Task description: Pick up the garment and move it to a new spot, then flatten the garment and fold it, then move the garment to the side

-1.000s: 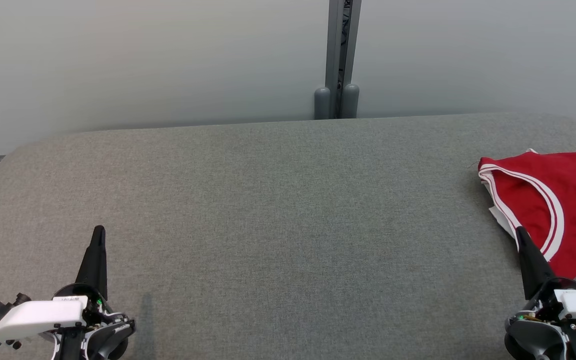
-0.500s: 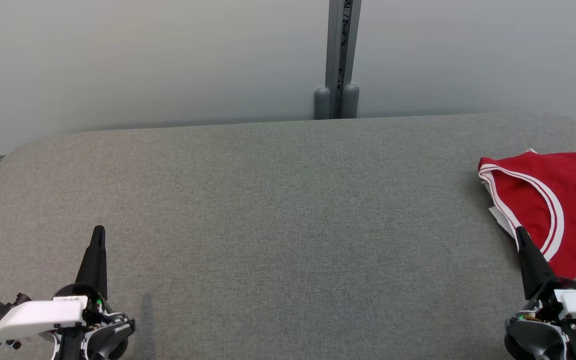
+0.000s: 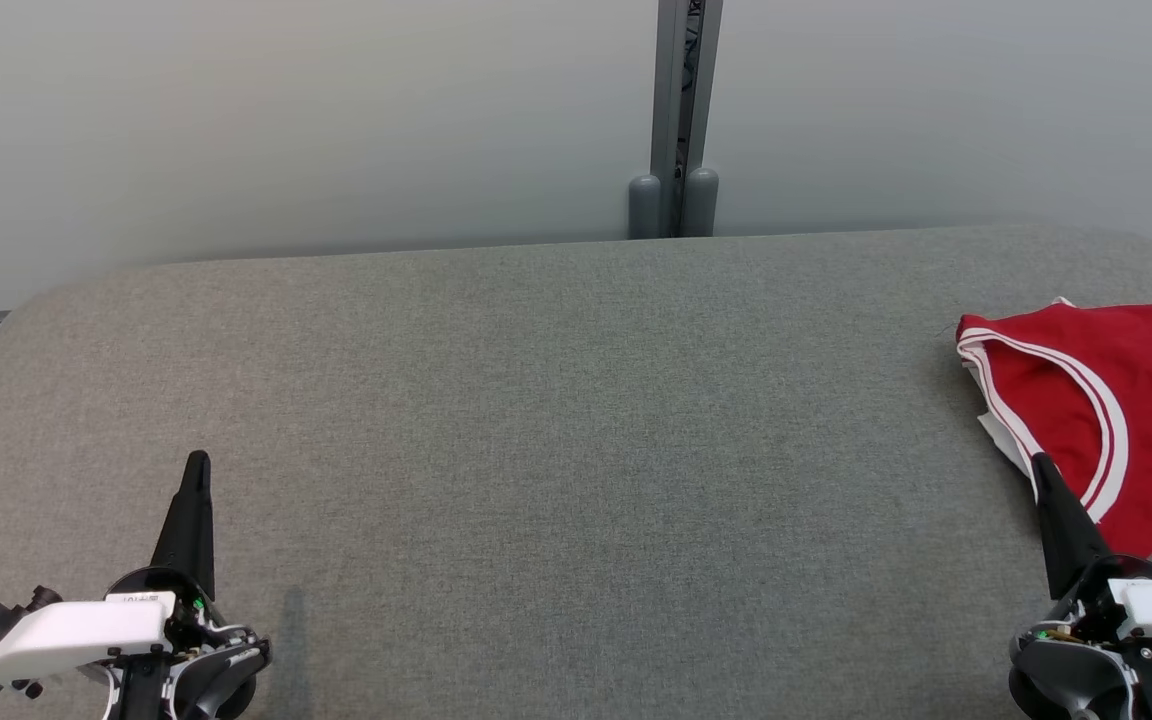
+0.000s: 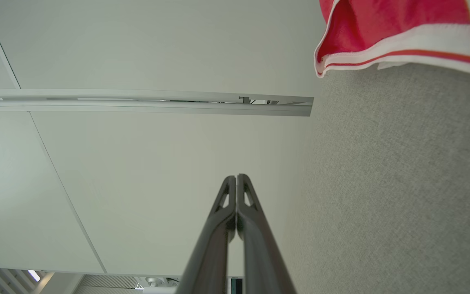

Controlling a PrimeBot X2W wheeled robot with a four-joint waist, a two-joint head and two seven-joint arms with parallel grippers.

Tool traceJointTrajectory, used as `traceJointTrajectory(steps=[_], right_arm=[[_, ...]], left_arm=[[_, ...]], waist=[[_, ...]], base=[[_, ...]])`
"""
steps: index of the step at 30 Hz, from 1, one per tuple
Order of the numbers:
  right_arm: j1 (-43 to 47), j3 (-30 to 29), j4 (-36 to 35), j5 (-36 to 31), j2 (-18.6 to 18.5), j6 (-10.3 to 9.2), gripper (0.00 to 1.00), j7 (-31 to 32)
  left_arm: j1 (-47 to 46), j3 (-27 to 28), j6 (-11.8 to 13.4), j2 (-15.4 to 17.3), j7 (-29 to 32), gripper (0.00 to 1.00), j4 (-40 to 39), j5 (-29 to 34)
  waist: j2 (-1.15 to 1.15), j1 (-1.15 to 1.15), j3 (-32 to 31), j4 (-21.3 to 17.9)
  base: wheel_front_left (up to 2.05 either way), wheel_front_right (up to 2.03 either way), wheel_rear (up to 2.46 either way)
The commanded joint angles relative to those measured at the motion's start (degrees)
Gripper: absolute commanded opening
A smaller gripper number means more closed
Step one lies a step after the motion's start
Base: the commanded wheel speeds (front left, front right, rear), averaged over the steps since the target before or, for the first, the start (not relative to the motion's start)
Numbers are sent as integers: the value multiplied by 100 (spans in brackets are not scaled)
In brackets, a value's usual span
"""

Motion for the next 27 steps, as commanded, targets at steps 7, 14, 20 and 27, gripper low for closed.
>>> traceJointTrajectory(steps=[7, 14, 20, 27], right_arm=[[-50, -3, -16, 13, -23, 2, 0, 20], [-50, -3, -16, 13, -23, 2, 0, 20], [-50, -3, -16, 13, -23, 2, 0, 20], [-50, -2, -16, 14, -23, 2, 0, 19]], left_arm=[[-68, 23, -14, 30, 18, 0, -12, -8], [-68, 23, -14, 30, 18, 0, -13, -8], [-68, 23, -14, 30, 18, 0, -13, -8], [-68, 23, -14, 30, 18, 0, -13, -8]], waist=[[0, 0, 0, 0], [0, 0, 0, 0], [0, 0, 0, 0], [0, 0, 0, 0]], base=[[0, 0, 0], [0, 0, 0], [0, 0, 0], [0, 0, 0]])
